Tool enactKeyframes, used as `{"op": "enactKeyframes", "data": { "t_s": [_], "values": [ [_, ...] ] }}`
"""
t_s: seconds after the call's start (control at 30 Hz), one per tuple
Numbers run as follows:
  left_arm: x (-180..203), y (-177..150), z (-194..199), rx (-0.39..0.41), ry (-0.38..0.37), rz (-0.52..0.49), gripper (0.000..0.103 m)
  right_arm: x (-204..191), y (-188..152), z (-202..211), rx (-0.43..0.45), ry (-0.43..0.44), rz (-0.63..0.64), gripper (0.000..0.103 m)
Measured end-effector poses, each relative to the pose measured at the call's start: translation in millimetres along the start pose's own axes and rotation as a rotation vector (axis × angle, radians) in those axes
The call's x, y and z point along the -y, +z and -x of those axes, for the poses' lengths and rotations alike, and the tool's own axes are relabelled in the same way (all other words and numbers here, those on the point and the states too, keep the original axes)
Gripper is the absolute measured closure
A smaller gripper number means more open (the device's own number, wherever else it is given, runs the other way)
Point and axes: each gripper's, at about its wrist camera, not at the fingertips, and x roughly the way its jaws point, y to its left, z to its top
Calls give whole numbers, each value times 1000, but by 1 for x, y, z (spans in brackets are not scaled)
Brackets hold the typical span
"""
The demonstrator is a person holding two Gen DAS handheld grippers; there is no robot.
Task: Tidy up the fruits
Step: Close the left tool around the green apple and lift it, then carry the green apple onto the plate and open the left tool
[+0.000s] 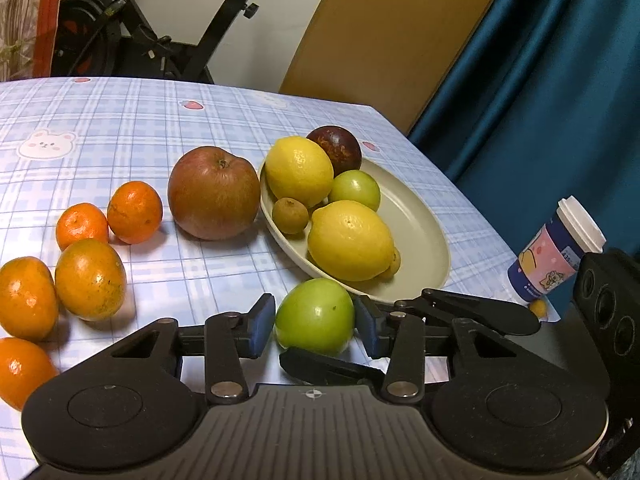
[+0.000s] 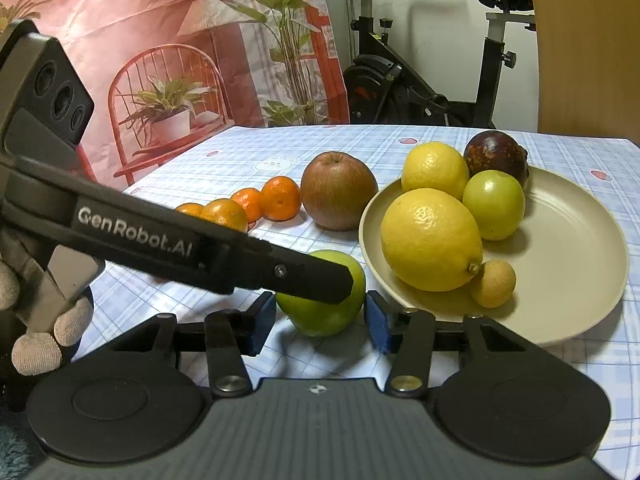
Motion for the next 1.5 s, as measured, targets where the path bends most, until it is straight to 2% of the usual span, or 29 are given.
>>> {"op": "enactKeyframes", "data": {
  "t_s": [0.3, 0.8, 1.2, 1.5],
  "values": [
    [5, 3, 6, 16, 3, -18, 57, -2, 0, 3, 10, 4, 18, 52],
    [54, 27, 20, 90, 28, -173, 57, 7, 10, 42, 166, -17, -17, 52],
    [80, 40, -1, 69, 20, -262, 57, 27, 14, 58, 233, -61, -92, 52],
    [92, 43, -33, 18, 2, -306, 56, 47, 11, 60, 215, -135, -163, 52]
  ]
}}
